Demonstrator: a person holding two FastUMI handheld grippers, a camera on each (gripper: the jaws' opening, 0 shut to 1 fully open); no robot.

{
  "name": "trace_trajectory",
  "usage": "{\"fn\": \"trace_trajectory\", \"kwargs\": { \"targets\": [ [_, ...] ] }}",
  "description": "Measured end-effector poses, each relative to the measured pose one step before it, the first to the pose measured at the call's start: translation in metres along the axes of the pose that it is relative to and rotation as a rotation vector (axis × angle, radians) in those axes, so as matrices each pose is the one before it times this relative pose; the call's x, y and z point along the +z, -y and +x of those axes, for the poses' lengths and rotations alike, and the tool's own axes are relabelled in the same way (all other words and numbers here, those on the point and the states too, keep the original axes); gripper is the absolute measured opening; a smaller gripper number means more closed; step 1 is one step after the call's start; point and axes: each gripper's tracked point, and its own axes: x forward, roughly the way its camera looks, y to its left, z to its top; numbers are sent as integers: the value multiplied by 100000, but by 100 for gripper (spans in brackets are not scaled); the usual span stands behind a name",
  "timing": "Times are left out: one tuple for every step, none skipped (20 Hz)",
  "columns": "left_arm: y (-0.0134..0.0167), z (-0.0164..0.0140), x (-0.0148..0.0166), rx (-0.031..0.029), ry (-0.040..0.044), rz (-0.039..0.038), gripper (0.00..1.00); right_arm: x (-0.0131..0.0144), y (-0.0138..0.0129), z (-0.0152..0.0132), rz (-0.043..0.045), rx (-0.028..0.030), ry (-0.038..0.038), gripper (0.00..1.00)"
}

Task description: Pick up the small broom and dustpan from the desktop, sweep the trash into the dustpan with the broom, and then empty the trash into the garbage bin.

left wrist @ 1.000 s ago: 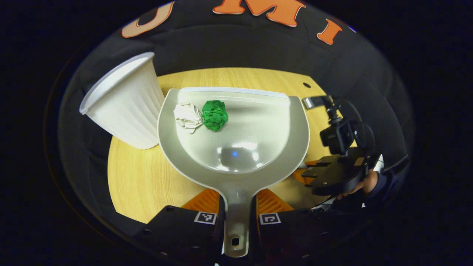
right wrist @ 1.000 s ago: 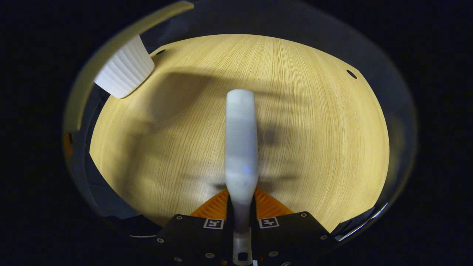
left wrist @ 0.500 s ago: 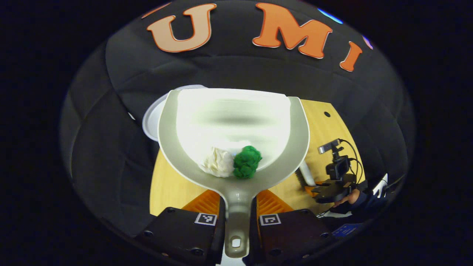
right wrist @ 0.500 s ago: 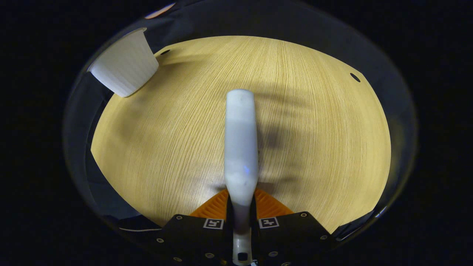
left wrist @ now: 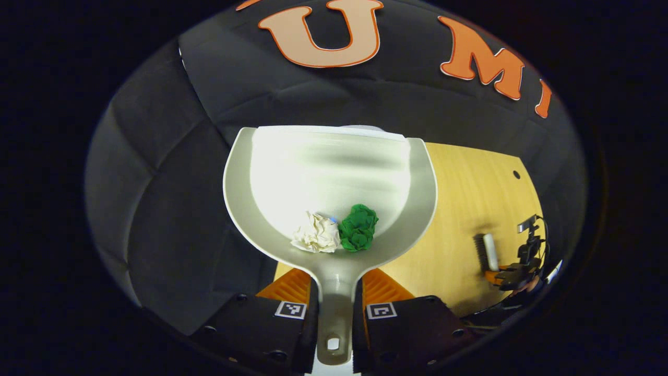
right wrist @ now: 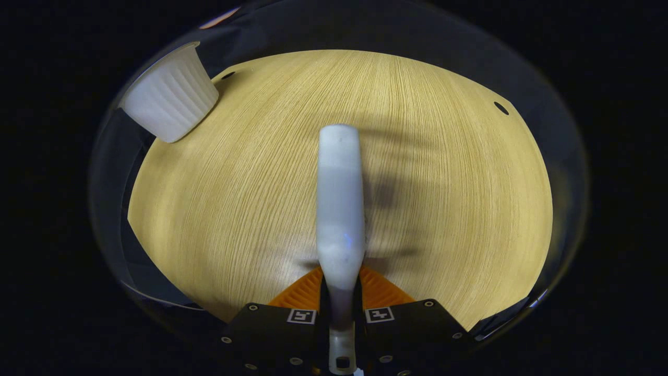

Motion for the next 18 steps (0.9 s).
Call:
{"fn": "trace_trajectory", "kwargs": {
  "targets": [
    [-495,354,-130,1469,-1541,2286,27,175,6,35,250,-316,-101,19],
    [-1067,147,67,1488,-744,2246,28,6,-51,13,353,10,-323,20],
    [-872,688,41,1242,-2090,2557,27,111,21,-4,518,-275,-126,19],
    [-587,128,370,1602,-186,3103,28,29,14,24,353,36,-289,19],
    [-58,-200,284,1766,-1317,4181,28,114,36,20,281,-195,-105,19],
    [-189,230,355,1638,-412,4263,28,-45,-20,-15,64,-186,-9,19],
    [-295,-353,-598,1673,-1008,4709,28,5,-23,-56,121,-114,-144,19],
    [-390,73,29,2319,-936,5174,28,62,12,-23,52,-237,22,19],
    [-944,-72,-127,3413,-987,5940,27,-4,-112,7,-65,12,-107,19],
    [-738,-44,-56,4139,-1247,6505,27,-50,-32,13,100,-271,147,20],
    [-749,-142,2,3747,-1027,6462,28,-36,-51,-22,-11,173,-71,20],
    [-509,-82,-135,3476,-1708,6023,28,28,71,15,229,-160,103,19],
    [-598,-70,-42,3543,-1489,6441,27,24,19,16,110,81,37,19],
    [-771,-13,0,3727,-1571,7280,28,-103,2,-24,216,22,15,19],
    [-663,-334,137,4428,-1254,7722,27,44,62,-62,1,-102,62,19],
    [-715,-129,128,4563,-647,8497,27,-62,-75,-21,85,273,-71,20],
    [-599,-48,187,4306,-749,6777,27,6,55,-28,362,-37,53,19],
    [-492,-51,260,4019,-621,6239,27,-21,-94,-28,99,287,-135,19]
  ]
}}
